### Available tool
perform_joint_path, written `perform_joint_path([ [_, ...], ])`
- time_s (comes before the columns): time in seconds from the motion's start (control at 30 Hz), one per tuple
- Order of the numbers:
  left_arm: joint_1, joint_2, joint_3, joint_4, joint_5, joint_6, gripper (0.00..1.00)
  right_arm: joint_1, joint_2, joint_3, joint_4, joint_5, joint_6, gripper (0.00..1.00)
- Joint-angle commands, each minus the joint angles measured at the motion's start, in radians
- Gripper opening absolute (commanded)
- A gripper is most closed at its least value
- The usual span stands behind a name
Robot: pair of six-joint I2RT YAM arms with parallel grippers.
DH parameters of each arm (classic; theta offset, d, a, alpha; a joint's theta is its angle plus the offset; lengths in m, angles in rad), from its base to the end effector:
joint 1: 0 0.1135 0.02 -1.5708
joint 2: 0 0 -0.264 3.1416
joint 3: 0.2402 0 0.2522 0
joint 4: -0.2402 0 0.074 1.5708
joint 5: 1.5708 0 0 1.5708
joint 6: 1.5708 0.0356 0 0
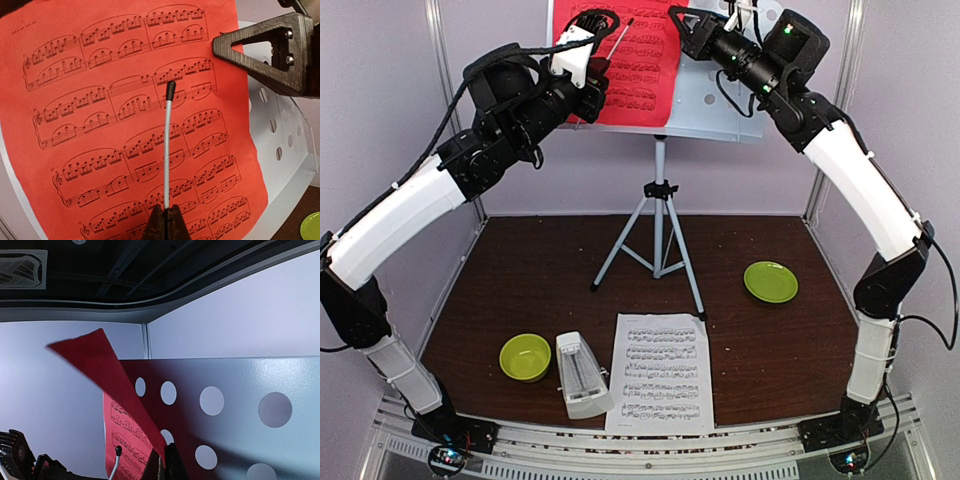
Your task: Set up the instrument practice props
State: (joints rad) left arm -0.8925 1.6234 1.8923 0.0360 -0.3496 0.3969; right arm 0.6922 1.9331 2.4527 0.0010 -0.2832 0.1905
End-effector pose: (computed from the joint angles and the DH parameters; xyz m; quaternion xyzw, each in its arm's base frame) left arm 0.2332 -0.2700 0.5323 0.2380 0.5499 -0.0950 0.7950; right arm 0.2941 0.2567 0.5879 -0.2415 0.4504 0.4299 0.7443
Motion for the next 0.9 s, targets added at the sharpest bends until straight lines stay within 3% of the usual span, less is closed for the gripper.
perform_joint_path([
  [0.0,0.004,0.004,0.001,0.061,0.034,-0.001,0.0,0.015,0.022,0.031,0.04,-0.022,-0.016,0.0],
  [0.87,0.004,-0.007,-0.015,0.059,0.042,-0.004,0.0,0.031,0.056,0.066,0.081,-0.02,-0.056,0.0],
])
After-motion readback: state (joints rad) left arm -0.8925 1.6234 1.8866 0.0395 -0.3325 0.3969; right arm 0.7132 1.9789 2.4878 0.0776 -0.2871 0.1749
